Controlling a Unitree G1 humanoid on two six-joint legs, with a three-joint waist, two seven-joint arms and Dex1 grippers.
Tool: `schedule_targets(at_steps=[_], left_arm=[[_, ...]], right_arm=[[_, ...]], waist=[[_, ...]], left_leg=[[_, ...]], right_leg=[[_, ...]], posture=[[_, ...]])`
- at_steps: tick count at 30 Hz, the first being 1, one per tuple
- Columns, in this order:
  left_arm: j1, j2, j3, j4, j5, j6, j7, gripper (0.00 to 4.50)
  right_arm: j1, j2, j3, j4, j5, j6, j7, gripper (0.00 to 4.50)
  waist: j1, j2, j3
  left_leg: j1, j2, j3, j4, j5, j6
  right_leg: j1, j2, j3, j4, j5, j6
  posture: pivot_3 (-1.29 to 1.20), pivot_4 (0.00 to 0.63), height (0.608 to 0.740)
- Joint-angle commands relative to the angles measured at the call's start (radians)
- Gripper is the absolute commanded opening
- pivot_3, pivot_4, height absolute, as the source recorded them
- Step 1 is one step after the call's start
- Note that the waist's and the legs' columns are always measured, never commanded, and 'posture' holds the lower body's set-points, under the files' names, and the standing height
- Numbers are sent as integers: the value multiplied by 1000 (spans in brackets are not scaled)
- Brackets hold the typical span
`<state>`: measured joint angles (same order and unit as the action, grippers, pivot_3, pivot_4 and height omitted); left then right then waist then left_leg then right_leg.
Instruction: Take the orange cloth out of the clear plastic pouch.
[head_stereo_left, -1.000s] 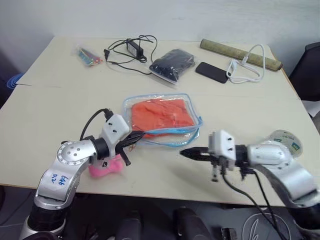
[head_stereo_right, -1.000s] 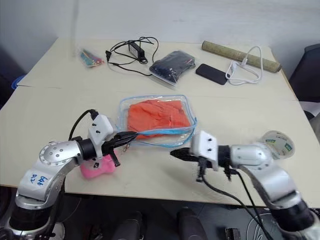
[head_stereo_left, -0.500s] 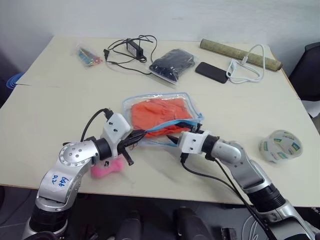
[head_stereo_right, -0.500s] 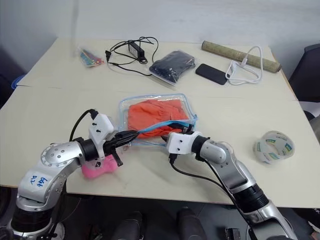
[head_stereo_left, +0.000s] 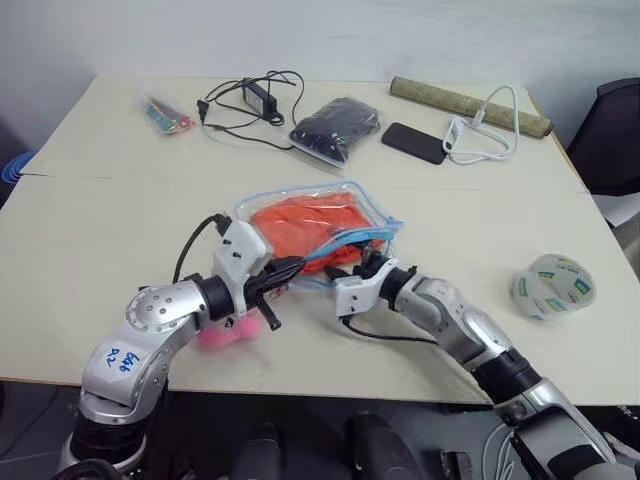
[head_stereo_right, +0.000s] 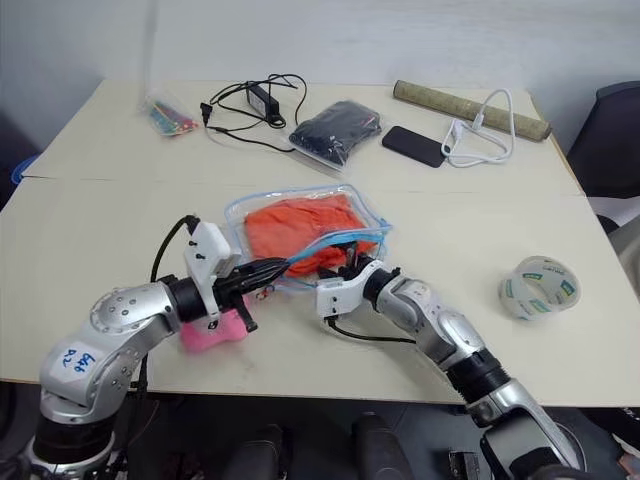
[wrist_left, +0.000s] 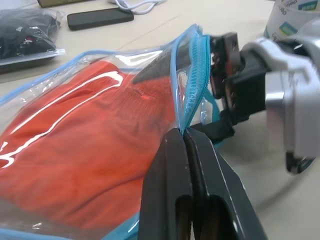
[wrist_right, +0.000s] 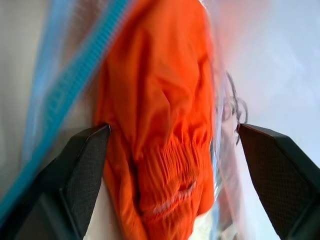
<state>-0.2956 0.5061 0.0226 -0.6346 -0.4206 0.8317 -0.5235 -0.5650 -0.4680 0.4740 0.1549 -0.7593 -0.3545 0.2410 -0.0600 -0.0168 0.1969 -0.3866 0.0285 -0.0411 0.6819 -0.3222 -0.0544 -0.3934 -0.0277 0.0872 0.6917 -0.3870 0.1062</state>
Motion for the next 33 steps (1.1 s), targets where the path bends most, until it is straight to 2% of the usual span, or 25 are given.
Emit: schedule_targets(at_steps=[1,6,18,24,29,32,33], left_arm=[[-24,-11,12,-48,-27,-5,17,0],[-38,-7,3,-41,-22,-12,29,0],[42,53,-64,-37,58,-119,11,0],[31,49,-61,-34,58,-128,16,0],[40,41,-48,-39,48,-119,24,0],[56,38,-43,-42,46,-121,27,0],[61,39,-40,-42,44,-122,27,0]], right_arm=[[-27,-8,48,34,-47,-49,13,4247],[-54,-45,43,-1,-12,-36,171,4247],[-128,-113,10,-126,117,35,522,4247],[-96,-111,4,-170,123,50,539,4247],[-86,-50,-56,-207,148,70,439,4247],[-61,-71,-77,-226,183,77,458,4247],[-54,-83,-87,-233,206,84,478,4383]], waist=[[-1,0,0],[0,-1,0],[2,-1,-1],[4,-1,-1],[0,-1,-1],[2,-1,-1],[3,-1,-1]], left_leg=[[0,0,0,0,0,0],[1,0,0,0,0,-1],[1,0,0,0,0,0],[1,-1,-1,0,0,0],[1,0,0,0,0,0],[1,0,-1,0,0,0],[0,0,-1,0,0,0]], right_leg=[[0,0,0,0,0,0],[1,0,0,0,0,0],[1,-1,0,-1,0,0],[2,-1,-1,-2,0,0],[1,-1,0,-1,0,0],[1,-1,0,0,0,0],[1,-1,0,-1,0,0]], posture=[[0,150,740],[0,150,740],[0,150,740],[0,150,740],[0,150,740],[0,150,740],[0,150,740]])
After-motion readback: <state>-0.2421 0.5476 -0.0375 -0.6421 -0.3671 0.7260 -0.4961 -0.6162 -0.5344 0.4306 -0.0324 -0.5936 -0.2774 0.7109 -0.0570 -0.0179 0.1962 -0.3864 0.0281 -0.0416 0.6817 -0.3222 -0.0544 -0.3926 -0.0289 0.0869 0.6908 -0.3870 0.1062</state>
